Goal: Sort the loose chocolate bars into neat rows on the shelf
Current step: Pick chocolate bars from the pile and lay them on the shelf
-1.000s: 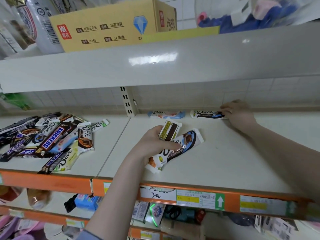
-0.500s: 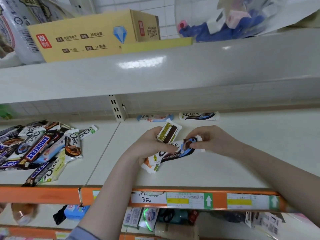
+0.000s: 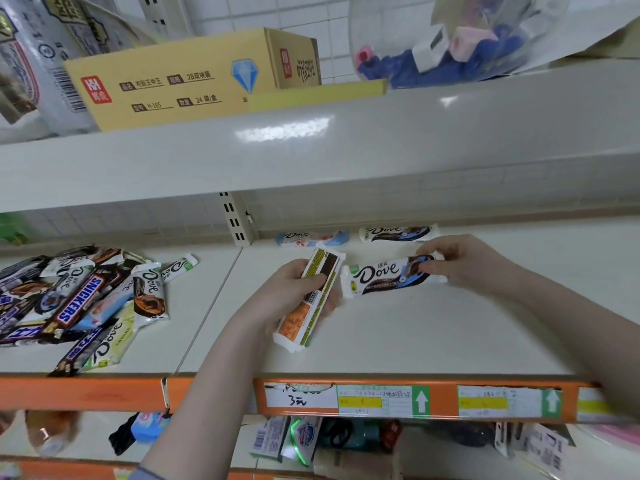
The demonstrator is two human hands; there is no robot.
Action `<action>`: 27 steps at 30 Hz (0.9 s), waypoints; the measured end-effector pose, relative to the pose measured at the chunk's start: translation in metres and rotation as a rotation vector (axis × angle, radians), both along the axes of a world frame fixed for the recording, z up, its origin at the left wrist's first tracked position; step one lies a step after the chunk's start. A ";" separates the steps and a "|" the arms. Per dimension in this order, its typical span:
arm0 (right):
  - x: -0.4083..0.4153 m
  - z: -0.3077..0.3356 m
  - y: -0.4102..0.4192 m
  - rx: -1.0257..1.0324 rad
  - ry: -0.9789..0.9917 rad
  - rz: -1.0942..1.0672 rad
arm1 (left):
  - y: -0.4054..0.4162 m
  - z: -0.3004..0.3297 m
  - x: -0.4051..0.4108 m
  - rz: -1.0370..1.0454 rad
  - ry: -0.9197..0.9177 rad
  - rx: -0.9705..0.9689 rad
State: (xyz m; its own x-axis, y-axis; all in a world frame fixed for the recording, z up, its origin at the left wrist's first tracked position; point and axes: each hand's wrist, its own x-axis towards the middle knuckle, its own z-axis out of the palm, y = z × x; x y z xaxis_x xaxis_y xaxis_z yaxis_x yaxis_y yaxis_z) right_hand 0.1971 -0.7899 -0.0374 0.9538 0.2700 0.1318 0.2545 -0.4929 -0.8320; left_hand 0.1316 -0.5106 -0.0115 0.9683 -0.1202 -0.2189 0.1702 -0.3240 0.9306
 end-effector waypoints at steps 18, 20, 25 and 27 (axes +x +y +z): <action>0.066 -0.009 -0.003 -0.128 -0.010 -0.265 | 0.003 0.003 0.008 -0.094 0.027 0.156; 0.068 -0.014 -0.001 -0.158 -0.057 -0.305 | 0.003 0.002 0.009 -0.107 0.017 0.135; 0.069 -0.023 0.005 -0.272 -0.158 -0.387 | 0.002 -0.003 0.013 -0.116 0.009 0.062; 0.069 -0.026 0.006 -0.318 -0.185 -0.417 | 0.002 -0.004 0.015 -0.119 -0.001 0.065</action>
